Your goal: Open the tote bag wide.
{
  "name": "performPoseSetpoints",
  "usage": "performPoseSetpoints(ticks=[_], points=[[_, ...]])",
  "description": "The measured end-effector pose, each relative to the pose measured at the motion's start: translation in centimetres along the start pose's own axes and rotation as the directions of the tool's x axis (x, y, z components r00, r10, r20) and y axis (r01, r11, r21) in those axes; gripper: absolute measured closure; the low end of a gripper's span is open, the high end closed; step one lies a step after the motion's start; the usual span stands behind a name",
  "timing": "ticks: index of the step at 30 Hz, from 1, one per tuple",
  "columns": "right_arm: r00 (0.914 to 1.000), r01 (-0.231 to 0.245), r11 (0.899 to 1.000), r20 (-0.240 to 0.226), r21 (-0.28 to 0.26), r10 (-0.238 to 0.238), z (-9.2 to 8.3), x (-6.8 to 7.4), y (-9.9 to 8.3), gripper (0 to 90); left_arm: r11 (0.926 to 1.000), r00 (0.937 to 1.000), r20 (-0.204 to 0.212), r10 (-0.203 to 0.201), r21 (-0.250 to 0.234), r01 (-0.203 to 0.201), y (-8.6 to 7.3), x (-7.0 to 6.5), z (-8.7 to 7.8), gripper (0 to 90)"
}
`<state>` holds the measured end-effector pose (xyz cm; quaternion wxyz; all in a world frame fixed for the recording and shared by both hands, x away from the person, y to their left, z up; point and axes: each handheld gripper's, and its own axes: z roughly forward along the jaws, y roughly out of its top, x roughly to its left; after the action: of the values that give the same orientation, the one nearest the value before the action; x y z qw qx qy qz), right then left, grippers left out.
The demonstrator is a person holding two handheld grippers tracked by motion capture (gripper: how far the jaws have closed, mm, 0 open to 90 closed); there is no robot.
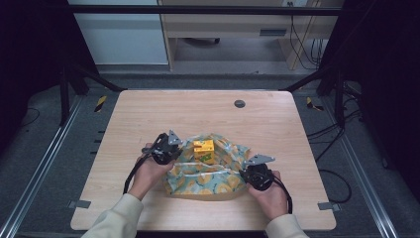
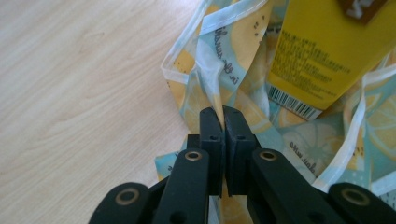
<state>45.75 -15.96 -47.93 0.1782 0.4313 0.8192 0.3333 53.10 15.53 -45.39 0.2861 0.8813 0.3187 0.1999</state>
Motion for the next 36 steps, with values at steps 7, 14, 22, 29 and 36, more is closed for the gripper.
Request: performPoseSetpoints(ticks=[7,14,22,29,36], points=[[0.9999,0.013,1.000,0.003,0.020,-0.013,0.2,0.1,-0.3,86.7,0.9998,0.9998,0.010,-0.017,0.013,0.017,-0.9,0.0,0.3,87.5],[1.0000,0.000,1.000,0.005,0.030,0.000,0.1,-0.1,-0.5,86.8,0.9991,0.9994,0.011,-0.033,0.026,0.033,-1.6,0.2,0.6,88.7],[0.9994,0.019,0.999,0.029,0.035,-0.020,0.0,-0.5,-0.6,87.4,0.9979,0.9979,-0.023,-0.060,0.024,0.060,-1.7,0.5,0.8,89.7],[0.9982,0.045,0.998,0.037,0.049,-0.047,-0.3,-0.5,-0.6,87.9,0.9978,0.9970,-0.057,-0.053,0.036,0.055,-1.7,0.4,0.9,89.8],[0.9987,0.035,0.998,0.036,0.053,-0.037,-0.3,-0.6,-0.7,88.2,0.9980,0.9968,-0.063,-0.048,0.039,0.050,-1.8,0.4,1.0,89.8]])
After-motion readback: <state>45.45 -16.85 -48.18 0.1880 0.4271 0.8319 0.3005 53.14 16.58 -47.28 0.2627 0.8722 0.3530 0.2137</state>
